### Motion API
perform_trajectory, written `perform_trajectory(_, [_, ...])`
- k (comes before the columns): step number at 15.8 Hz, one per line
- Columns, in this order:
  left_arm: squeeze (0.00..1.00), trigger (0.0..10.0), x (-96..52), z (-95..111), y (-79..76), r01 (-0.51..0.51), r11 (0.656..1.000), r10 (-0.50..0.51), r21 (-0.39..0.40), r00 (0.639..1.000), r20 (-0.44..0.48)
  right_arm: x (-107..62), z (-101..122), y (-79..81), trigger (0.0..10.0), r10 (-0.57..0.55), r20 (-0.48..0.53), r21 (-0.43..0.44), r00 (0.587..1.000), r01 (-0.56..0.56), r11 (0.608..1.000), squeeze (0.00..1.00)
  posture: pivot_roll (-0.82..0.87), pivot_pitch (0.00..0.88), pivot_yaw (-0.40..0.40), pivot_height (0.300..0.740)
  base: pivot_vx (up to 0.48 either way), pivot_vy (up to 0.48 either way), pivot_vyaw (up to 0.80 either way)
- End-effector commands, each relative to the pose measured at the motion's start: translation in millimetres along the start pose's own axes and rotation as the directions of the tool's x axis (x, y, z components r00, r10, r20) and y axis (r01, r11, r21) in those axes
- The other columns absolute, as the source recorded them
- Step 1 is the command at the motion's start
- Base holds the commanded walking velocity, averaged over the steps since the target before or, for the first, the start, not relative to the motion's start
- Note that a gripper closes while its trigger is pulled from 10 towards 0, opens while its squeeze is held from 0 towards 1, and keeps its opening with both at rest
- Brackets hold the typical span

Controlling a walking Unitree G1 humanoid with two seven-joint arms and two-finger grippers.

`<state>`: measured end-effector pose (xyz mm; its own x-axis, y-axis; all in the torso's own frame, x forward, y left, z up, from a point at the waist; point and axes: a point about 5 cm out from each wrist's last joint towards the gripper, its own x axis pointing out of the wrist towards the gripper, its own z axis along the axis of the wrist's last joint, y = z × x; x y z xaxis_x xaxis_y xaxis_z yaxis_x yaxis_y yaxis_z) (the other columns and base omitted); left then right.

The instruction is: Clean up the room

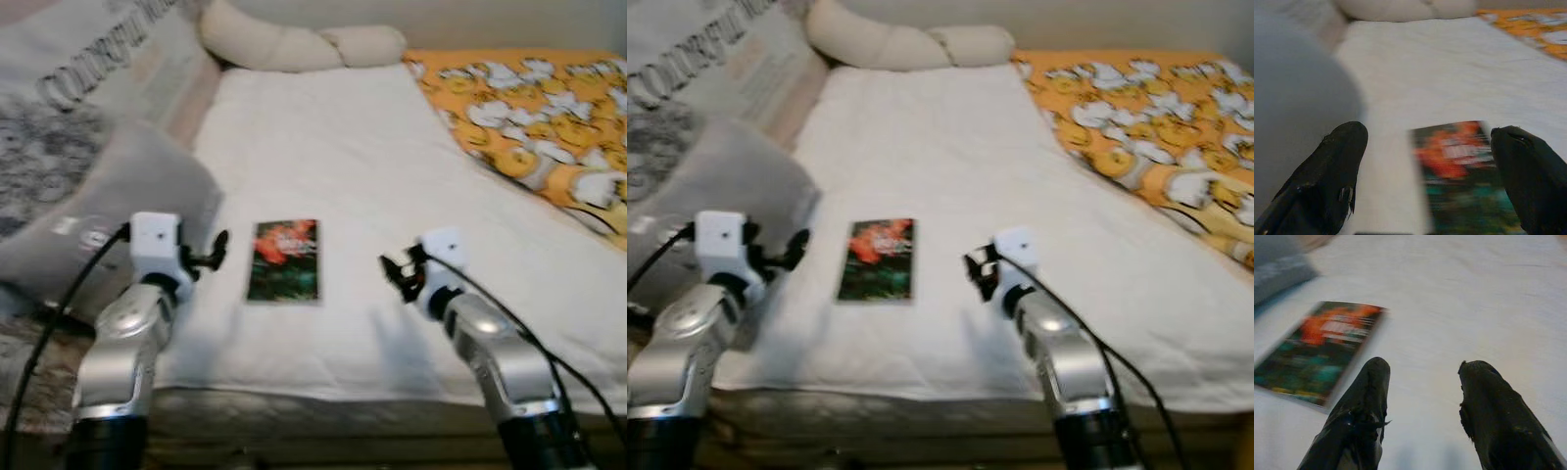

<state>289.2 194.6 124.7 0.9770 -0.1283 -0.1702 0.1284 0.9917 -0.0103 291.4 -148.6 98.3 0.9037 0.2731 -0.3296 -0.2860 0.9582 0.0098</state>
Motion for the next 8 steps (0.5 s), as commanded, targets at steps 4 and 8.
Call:
perform_trajectory(4, [1.00,10.0,0.4,4.7,-1.5,-0.007,1.000,0.007,0.003,1.000,-0.001,5.9,9.3,-1.1,10.0,-0.076,0.113,0.082,0.991,0.067,0.994,1.00,-0.07,0.000,0.057,0.740,0.000,-0.462,0.00])
perform_trajectory(8, [1.00,10.0,-5.3,-1.9,6.2,-0.070,0.996,0.069,0.047,0.997,0.026,2.6,4.0,2.8,10.0,-0.067,0.144,0.112,0.987,0.051,0.992,1.00,-0.06,0.000,0.045,0.740,0.000,-0.358,0.00])
